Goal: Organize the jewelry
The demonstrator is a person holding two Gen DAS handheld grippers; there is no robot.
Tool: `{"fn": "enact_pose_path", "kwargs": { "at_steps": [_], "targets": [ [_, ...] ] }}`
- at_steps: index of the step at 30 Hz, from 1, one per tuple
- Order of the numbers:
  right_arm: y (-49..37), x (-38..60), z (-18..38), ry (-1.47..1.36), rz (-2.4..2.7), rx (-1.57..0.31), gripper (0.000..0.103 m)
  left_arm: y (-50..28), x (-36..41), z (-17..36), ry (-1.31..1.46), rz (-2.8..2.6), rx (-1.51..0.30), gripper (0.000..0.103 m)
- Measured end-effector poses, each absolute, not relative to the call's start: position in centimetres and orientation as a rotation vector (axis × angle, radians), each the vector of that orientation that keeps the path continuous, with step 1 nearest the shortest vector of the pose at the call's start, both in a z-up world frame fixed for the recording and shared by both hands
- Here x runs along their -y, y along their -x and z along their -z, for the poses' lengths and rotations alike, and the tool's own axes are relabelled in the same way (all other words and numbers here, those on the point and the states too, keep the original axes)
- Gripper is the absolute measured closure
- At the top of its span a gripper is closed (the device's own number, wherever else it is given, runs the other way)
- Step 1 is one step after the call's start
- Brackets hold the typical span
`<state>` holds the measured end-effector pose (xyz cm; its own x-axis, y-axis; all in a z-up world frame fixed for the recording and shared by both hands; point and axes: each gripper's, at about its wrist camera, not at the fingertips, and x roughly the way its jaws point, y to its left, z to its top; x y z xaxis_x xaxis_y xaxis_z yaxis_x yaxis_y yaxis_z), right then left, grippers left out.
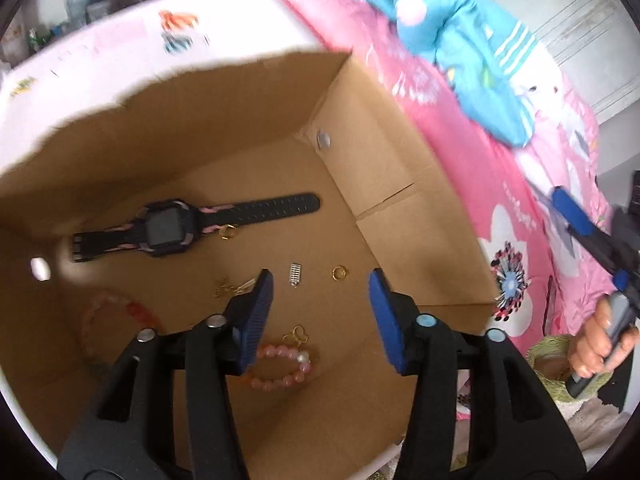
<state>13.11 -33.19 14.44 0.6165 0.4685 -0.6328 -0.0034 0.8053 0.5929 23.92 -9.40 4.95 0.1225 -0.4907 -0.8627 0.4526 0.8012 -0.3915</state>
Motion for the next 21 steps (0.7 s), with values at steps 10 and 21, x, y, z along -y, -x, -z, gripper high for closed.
{"fn": "enact_pose_path", "kwargs": {
  "at_steps": [10, 21],
  "targets": [
    [-13.5, 31.7, -11.7, -0.586, -0.252, -0.927, 0.031, -15.0, -2.6, -13.6, 0.229, 0.447, -0.848, 0.016],
    [-16.3, 28.1, -4.5, -0.586, -0.238, -1.147, 0.027, -13.9, -6.9, -3.9, 0.505, 0.274, -1.025, 0.014]
  ]
}}
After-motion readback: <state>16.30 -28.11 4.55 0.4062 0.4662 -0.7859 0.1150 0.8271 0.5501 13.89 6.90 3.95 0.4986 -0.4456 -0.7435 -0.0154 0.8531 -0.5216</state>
